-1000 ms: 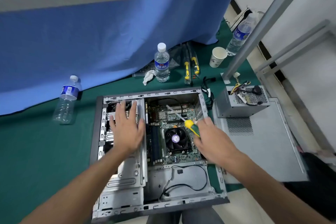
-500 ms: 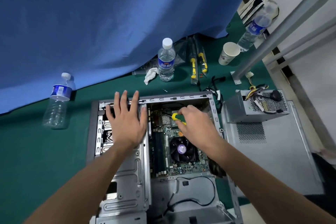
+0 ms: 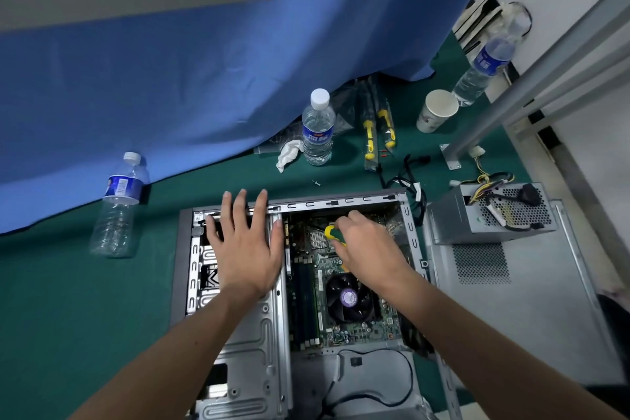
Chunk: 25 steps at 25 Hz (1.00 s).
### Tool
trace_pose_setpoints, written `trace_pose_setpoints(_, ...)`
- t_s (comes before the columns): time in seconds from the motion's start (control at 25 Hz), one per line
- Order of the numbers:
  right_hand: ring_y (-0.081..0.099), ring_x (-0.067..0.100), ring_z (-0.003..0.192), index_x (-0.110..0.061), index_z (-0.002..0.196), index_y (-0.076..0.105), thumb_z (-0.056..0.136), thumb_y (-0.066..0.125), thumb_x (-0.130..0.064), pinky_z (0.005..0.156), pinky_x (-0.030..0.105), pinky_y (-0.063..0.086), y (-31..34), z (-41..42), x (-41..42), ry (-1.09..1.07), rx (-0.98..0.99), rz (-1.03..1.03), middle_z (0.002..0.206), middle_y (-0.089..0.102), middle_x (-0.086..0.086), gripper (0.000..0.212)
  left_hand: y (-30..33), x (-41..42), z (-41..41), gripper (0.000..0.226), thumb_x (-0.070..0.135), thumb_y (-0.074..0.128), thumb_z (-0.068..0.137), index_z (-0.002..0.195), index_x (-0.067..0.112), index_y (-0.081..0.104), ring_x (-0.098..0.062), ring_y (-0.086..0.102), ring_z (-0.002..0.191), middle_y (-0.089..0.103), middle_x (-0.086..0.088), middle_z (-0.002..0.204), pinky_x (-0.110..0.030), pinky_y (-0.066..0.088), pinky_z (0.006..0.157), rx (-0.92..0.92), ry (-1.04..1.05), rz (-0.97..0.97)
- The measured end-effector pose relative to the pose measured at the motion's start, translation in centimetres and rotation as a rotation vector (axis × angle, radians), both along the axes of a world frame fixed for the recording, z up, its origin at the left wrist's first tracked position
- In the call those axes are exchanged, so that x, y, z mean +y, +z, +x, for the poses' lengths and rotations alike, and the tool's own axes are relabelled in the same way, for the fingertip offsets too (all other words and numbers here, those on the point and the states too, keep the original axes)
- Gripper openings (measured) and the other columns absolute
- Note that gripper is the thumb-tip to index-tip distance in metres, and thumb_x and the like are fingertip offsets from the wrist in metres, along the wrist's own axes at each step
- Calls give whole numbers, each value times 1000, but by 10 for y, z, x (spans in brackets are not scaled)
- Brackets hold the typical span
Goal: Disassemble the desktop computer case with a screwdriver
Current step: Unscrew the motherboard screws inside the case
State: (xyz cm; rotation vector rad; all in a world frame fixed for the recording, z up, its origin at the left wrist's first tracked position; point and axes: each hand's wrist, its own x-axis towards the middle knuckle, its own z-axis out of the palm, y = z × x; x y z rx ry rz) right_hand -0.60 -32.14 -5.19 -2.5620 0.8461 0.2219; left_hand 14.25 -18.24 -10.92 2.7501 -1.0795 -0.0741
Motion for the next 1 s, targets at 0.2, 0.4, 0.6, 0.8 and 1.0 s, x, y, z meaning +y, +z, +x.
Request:
trace_pose_setpoints(0.2,63,27,92,-8,112,60,98,55,-25,74,34,52,5,3,0,42,25,-22,108,54,6,22,-1,0,0,57,57,15,101,152,34,25,-23,4,151,27,-6,157,-51,3,116,4,1,7)
trace_pose_setpoints(0.4,61,28,82,-6,97,60,90,64,-2,62,34,47,7,17,8,88,98,-103,114,48,11,10,2,0,-1,58,57,13,100,153,33,24,-23,2,151,26,-6,157,-51,1,117,21,5,7)
trace_pose_setpoints(0.6,57,25,94,-11,109,48,92,66,-19,74,31,44,6,25,12,-49,-110,10,109,53,8,26,3,0,-1,58,56,13,101,153,33,23,-23,2,151,26,-6,158,-50,0,116,22,1,6)
trace_pose_setpoints(0.8,48,17,97,-14,110,44,93,58,-26,80,24,38,8,21,14,-158,-259,163,109,38,0,25,1,0,0,58,56,14,101,153,34,23,-23,2,151,26,-6,158,-51,0,117,13,2,7)
trace_pose_setpoints(1.0,58,23,95,-9,116,50,98,43,-52,75,32,46,9,18,8,-116,-37,-122,106,57,6,47,0,-1,0,58,57,15,101,152,33,25,-24,6,151,28,-7,156,-50,0,115,-11,-5,5)
